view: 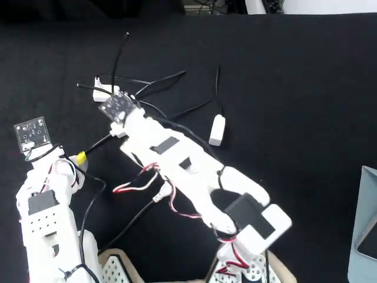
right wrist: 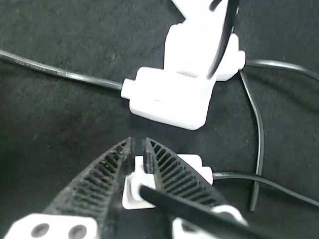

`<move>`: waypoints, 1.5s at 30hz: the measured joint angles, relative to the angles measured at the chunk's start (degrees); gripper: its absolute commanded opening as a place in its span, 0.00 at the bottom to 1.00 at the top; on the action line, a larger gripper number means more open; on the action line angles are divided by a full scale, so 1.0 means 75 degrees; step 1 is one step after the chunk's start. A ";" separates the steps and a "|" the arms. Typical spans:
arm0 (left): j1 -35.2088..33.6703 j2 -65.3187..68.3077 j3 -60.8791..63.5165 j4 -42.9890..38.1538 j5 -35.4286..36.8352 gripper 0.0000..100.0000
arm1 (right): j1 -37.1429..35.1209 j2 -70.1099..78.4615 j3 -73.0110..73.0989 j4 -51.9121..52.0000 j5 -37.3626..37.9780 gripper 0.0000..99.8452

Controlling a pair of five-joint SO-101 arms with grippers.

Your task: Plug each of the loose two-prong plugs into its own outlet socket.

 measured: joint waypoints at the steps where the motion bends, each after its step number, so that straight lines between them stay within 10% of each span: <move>1: 0.0000 0.0000 0.0000 0.0000 0.0000 0.27 | 0.0000 0.0000 -0.0094 0.0000 0.0000 0.13; 6: 0.0000 0.0000 0.0000 0.0000 0.0000 0.27 | -0.0035 0.0000 -0.0516 0.0012 0.0000 0.29; 15: 0.0000 0.0000 0.0000 0.0000 0.0000 0.27 | -0.0035 -0.0762 -0.0563 0.0621 0.1782 0.25; 33: 0.0000 -0.0070 0.0000 0.0000 0.0000 0.27 | -0.0035 -0.4970 -0.0399 0.7080 0.2075 0.23; 45: 0.0000 -0.0070 0.0000 0.0000 0.0000 0.27 | -0.0738 -0.2895 0.1711 0.5568 0.2157 0.23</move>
